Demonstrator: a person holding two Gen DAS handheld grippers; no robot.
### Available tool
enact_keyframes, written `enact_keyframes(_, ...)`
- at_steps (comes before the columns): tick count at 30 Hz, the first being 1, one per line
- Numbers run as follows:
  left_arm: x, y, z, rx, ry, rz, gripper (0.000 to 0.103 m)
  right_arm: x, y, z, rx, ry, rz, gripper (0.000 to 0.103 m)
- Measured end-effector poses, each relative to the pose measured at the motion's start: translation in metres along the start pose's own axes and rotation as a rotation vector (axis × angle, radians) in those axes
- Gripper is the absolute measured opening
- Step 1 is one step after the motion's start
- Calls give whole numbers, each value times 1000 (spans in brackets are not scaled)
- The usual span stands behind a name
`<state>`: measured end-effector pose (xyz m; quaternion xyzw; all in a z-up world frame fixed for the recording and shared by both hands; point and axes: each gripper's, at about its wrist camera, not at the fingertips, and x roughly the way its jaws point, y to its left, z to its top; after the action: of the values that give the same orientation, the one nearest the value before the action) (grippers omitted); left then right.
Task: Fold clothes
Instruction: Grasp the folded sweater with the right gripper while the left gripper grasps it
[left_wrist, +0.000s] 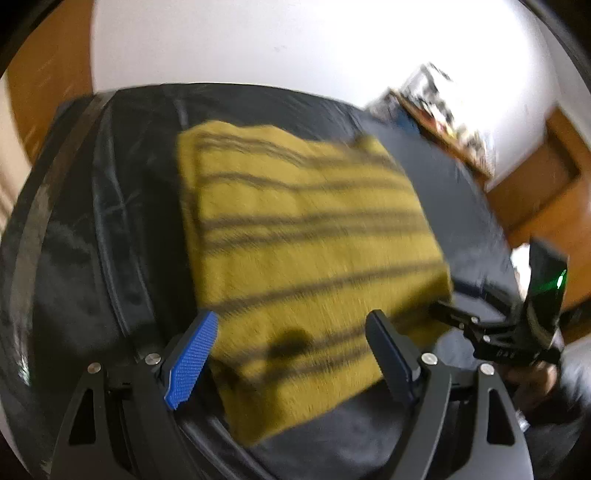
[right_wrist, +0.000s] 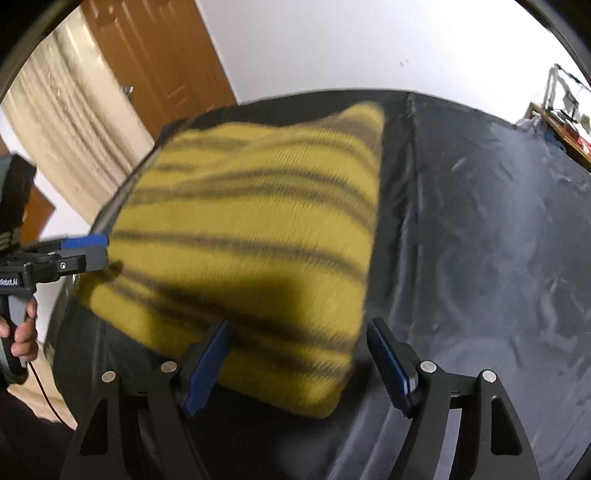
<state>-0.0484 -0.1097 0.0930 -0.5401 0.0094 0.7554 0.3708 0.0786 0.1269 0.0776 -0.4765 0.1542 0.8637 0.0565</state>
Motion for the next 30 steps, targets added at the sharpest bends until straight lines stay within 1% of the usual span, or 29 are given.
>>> enact_keyframes(2, 1, 17, 13, -81, -9, -33, 85, -6, -10, 10, 34, -25, 10, 80)
enact_keyframes(3, 4, 27, 20, -120, -4, -63, 85, -7, -15, 14, 59, -34, 18, 81)
enact_keyframes(5, 12, 40, 31, -157, 4, -92, 85, -7, -27, 24, 112, -47, 33, 85)
enact_keyframes(8, 29, 51, 46, -161, 20, -95, 85, -1, -40, 37, 173, -40, 57, 86)
enact_keyframes(12, 49, 56, 56, -157, 57, -104, 85, 20, -46, 50, 207, 10, 81, 86)
enact_keyframes(13, 53, 56, 58, -157, 65, -115, 85, 25, -48, 53, 216, 25, 90, 86)
enact_keyframes(15, 60, 53, 58, -155, 79, -138, 85, 27, -50, 54, 231, 30, 117, 86)
enact_keyframes(21, 79, 54, 59, -161, 126, -166, 85, 40, -58, 61, 271, 45, 203, 86)
enact_keyframes(26, 80, 56, 61, -164, 133, -208, 88, 51, -64, 67, 294, 71, 282, 86)
enact_keyframes(30, 79, 65, 63, -201, 136, -269, 89, 60, -65, 71, 308, 90, 331, 86)
